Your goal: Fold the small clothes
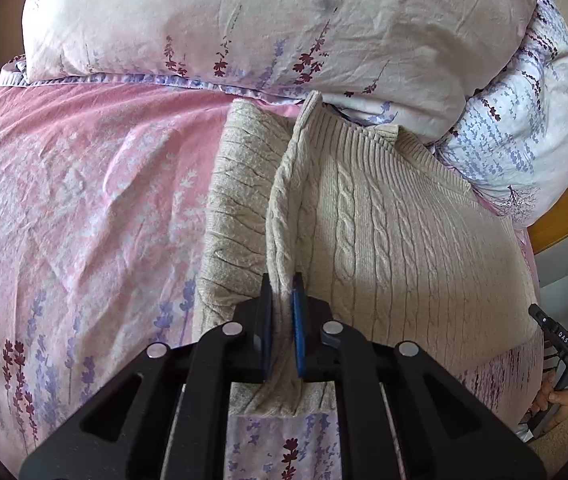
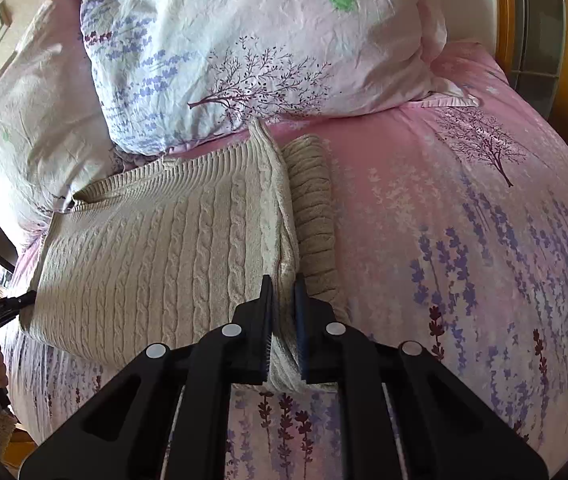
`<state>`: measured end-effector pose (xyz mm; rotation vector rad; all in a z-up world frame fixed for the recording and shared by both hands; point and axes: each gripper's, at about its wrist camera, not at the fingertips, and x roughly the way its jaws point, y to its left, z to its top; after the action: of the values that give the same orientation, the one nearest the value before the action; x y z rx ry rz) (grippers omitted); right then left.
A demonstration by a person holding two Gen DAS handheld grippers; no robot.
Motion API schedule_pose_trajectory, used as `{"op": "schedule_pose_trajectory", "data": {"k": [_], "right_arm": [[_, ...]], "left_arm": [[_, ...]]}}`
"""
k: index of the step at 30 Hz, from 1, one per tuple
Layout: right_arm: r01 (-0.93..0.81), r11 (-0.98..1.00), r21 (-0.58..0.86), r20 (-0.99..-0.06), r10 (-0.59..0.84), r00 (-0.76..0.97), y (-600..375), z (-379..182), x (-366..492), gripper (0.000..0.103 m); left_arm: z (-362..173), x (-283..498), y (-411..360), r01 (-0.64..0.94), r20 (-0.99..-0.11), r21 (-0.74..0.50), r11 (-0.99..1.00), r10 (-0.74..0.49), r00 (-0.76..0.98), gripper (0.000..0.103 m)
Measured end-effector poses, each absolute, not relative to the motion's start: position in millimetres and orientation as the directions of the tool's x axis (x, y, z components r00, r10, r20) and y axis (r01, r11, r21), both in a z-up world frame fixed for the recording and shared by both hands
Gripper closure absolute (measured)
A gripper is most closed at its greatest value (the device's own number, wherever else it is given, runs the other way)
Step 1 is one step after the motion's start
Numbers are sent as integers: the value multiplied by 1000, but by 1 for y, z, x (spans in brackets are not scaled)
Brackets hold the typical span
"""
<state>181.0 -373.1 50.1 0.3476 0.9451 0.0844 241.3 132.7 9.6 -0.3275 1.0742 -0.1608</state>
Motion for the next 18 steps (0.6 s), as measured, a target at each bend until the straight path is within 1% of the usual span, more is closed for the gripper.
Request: {"op": "schedule_pose_trajectory", "data": {"k": [7, 9, 14, 18], "right_arm": [[100, 923, 371, -751, 235, 617, -378, 65, 165, 93], [117, 924, 364, -765, 225, 604, -378, 60, 163, 93], [187, 933, 309, -834, 172, 524, -379, 30, 174, 93], [186, 954, 236, -857, 114, 503, -368, 24, 181, 92]], "left_arm": [[23, 234, 142, -4, -815, -374, 927, -327, 479, 96], [24, 232, 146, 4, -812, -382, 924, -338, 476, 96], [13, 232, 150, -11, -829, -371, 929, -326, 454, 96], [11, 233, 143, -15, -834, -344, 939, -298, 464, 95]]}}
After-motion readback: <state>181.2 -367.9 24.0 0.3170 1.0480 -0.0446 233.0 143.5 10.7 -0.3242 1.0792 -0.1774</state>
